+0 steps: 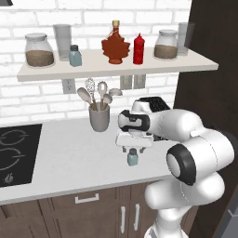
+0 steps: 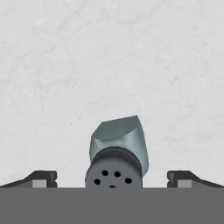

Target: Put the shaker and condiment bottle from the counter next to their counterparts in the cabinet.

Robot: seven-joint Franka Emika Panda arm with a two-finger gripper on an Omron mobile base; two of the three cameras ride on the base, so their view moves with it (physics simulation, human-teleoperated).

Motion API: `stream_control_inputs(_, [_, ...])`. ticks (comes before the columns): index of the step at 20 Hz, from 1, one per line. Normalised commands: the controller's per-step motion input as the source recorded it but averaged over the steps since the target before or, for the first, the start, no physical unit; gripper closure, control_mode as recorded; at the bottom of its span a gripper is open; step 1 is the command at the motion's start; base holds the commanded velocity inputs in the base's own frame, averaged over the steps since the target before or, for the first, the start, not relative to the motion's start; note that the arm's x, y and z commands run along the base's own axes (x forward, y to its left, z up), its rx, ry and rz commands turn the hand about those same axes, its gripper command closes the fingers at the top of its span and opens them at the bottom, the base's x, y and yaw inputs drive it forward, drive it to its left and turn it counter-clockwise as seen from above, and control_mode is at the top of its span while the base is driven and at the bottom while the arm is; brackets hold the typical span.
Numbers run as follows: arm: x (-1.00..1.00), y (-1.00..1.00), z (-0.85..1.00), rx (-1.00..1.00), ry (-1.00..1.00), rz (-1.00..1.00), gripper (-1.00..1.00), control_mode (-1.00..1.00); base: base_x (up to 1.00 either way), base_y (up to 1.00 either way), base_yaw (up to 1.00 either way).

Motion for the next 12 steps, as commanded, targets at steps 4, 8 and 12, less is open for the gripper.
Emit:
stream_control_inputs(4, [0.0,0.0,-0.11,0.0,-0.01,0.0,-1.0,-1.0,0.0,0.0,0.0])
stream_control_inputs(8, [0.0,0.0,-0.2,0.0,0.0,0.0,-1.0,-1.0,0.0,0.0,0.0])
stream_control_inputs(12, [0.0,0.0,-0.19,0.0,0.0,0.0,-1.0,-1.0,0.0,0.0,0.0])
